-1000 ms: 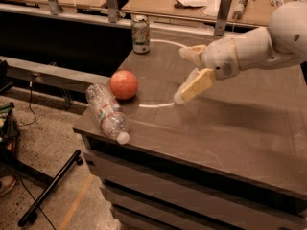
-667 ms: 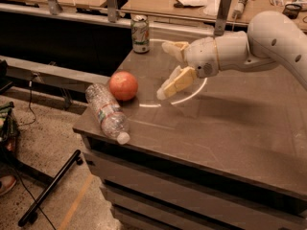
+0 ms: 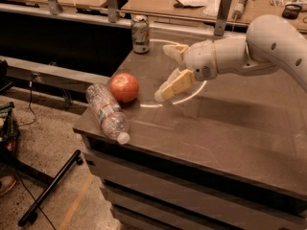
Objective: Move apple near 7up can
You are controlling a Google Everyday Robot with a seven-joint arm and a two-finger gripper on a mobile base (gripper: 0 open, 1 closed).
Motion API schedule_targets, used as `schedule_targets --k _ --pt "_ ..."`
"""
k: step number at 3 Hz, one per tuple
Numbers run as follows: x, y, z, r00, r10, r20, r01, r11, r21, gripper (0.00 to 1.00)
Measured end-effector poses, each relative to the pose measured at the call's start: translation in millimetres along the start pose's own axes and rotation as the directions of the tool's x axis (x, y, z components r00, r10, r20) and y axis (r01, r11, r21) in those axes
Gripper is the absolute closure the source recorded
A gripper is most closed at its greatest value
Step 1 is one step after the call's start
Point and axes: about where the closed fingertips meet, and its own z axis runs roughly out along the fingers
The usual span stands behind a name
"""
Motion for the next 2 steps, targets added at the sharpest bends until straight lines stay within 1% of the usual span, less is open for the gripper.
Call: schedule_targets --k 1,2 --pt "-2 6 20 1.000 0.021 -0.002 -0.021 0.9991 0.037 0.00" --pt "0 16 48 0.999 0.048 0.011 -0.048 0.9986 0.021 0.00"
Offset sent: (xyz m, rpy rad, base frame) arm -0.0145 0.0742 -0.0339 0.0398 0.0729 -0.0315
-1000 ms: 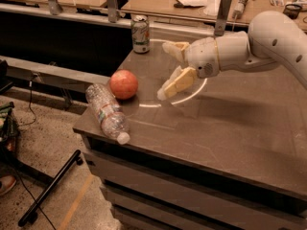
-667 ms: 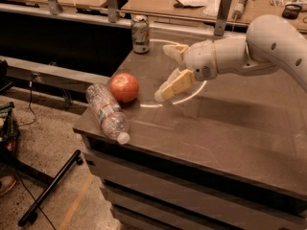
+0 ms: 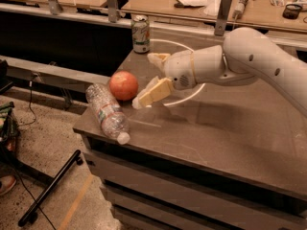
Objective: Move apple near 7up can
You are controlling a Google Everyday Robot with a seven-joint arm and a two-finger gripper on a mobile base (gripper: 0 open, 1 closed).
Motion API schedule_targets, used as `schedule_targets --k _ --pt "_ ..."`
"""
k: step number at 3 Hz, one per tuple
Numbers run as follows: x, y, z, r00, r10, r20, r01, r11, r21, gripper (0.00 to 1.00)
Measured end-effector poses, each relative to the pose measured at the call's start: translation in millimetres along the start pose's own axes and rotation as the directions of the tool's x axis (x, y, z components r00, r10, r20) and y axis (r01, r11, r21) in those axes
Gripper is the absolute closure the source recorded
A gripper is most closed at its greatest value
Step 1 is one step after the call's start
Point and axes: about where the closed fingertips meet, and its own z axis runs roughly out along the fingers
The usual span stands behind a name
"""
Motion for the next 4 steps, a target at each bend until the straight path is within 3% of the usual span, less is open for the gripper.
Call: schedule_targets --k 2,4 --pt "8 6 50 0.998 0.021 0.053 -0.017 0.9967 -0.080 0.04" --pt "7 6 51 0.998 0.021 0.052 -0.016 0.9965 -0.082 0.00"
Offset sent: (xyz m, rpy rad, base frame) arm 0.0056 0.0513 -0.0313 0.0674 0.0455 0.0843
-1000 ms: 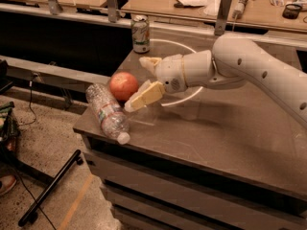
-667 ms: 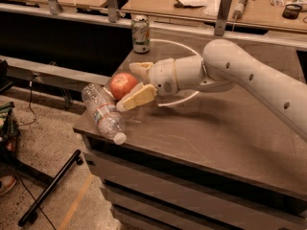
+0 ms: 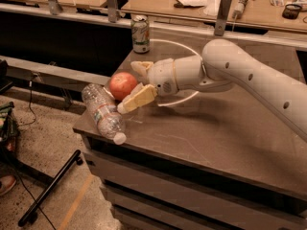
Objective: Move apple near 7up can
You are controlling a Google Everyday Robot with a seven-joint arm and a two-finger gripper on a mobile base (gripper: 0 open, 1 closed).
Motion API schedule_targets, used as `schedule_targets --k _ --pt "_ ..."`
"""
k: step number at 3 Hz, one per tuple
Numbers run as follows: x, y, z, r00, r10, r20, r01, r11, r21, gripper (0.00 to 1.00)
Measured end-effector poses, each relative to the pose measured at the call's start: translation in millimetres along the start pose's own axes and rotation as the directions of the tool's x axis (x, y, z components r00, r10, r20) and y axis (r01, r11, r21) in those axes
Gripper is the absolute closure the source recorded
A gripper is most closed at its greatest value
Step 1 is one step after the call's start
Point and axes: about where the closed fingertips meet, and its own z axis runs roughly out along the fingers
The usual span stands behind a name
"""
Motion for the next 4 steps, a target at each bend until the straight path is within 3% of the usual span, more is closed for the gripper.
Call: schedule_targets --k 1,4 --pt "-0.4 1.1 1.2 1.000 0.000 0.006 0.000 1.0000 -0.005 0.16" --pt "0.2 -1.3 0.8 0.999 0.033 0.008 -0.033 0.9994 0.013 0.95"
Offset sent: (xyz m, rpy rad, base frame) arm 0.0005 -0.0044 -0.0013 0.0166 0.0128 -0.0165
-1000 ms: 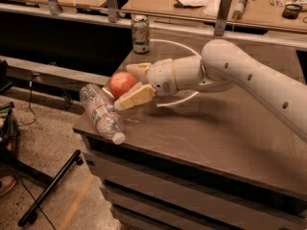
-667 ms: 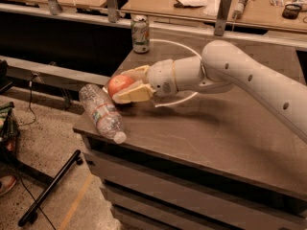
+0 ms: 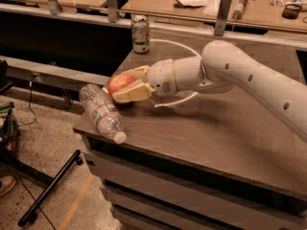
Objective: Move apple near 7up can
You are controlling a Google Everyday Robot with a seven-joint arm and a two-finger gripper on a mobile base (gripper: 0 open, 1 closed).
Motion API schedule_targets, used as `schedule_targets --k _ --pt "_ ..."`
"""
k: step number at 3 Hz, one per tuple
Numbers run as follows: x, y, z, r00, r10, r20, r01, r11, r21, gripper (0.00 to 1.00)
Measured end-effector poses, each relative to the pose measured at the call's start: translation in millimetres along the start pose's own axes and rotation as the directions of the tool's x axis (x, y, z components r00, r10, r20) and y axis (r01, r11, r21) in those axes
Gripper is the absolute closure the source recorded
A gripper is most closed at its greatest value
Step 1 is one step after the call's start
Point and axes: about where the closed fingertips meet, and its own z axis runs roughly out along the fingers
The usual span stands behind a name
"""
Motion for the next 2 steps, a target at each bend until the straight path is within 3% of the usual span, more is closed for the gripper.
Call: schedule_targets --k 1,2 --pt "-20 -14 -23 1.000 -0.030 0.005 0.030 0.9984 0.048 1.00" --pt "-42 -44 -48 0.998 -0.067 -0.001 0.067 0.9924 0.104 1.00"
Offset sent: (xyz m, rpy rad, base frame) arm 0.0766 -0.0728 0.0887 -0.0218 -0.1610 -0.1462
